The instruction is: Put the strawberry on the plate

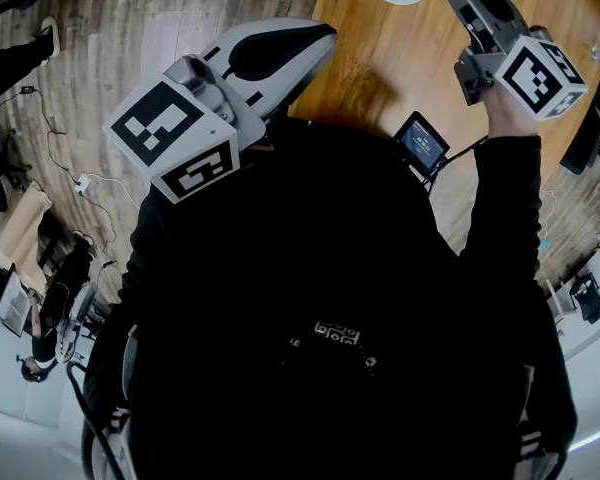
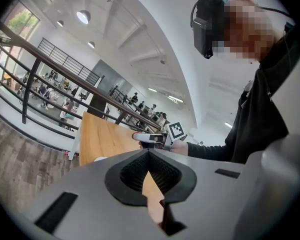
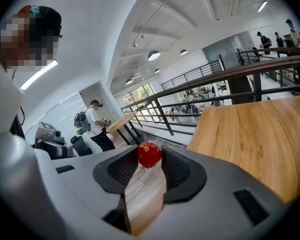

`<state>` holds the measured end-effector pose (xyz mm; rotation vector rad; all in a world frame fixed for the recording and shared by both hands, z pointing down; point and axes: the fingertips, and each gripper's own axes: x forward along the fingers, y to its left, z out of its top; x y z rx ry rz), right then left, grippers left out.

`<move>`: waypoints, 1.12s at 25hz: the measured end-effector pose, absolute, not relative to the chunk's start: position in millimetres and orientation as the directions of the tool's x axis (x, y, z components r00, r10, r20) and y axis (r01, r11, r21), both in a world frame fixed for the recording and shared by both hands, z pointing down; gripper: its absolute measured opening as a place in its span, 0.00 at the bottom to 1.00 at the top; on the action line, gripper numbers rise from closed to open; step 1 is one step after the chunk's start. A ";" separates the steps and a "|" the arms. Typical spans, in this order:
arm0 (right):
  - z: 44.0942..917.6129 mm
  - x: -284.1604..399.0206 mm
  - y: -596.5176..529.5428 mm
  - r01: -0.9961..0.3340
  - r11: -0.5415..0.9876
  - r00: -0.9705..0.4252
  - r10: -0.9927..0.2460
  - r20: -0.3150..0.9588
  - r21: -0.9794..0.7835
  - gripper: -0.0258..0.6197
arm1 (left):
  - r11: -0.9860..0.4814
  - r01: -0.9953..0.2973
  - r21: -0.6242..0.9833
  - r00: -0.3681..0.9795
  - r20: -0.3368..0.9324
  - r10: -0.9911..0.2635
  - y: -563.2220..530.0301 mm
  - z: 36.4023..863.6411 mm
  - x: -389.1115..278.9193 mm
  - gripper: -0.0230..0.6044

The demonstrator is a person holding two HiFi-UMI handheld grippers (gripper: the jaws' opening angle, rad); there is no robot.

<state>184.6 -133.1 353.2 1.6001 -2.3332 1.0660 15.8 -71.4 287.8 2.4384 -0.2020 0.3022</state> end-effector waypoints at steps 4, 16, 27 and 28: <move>356.3 180.6 -138.5 -0.860 0.209 -0.443 -0.759 0.478 -0.465 0.28 | -0.764 -0.229 0.604 0.962 0.261 -0.081 -71.9 287.2 12.0 0.03; 401.9 181.2 -140.2 -0.862 0.198 -0.459 -0.692 0.557 -0.466 0.28 | -0.753 -0.231 0.616 0.963 0.256 -0.086 -55.1 291.4 12.8 0.03; 497.1 188.7 -139.1 -0.887 0.141 -0.437 -0.568 0.697 -0.441 0.28 | -0.738 -0.259 0.624 0.961 0.247 -0.128 -57.9 290.5 -5.7 0.03; 507.5 192.1 -136.9 -0.889 0.133 -0.434 -0.553 0.711 -0.439 0.28 | -0.737 -0.258 0.625 0.961 0.245 -0.129 -58.5 290.4 -4.8 0.03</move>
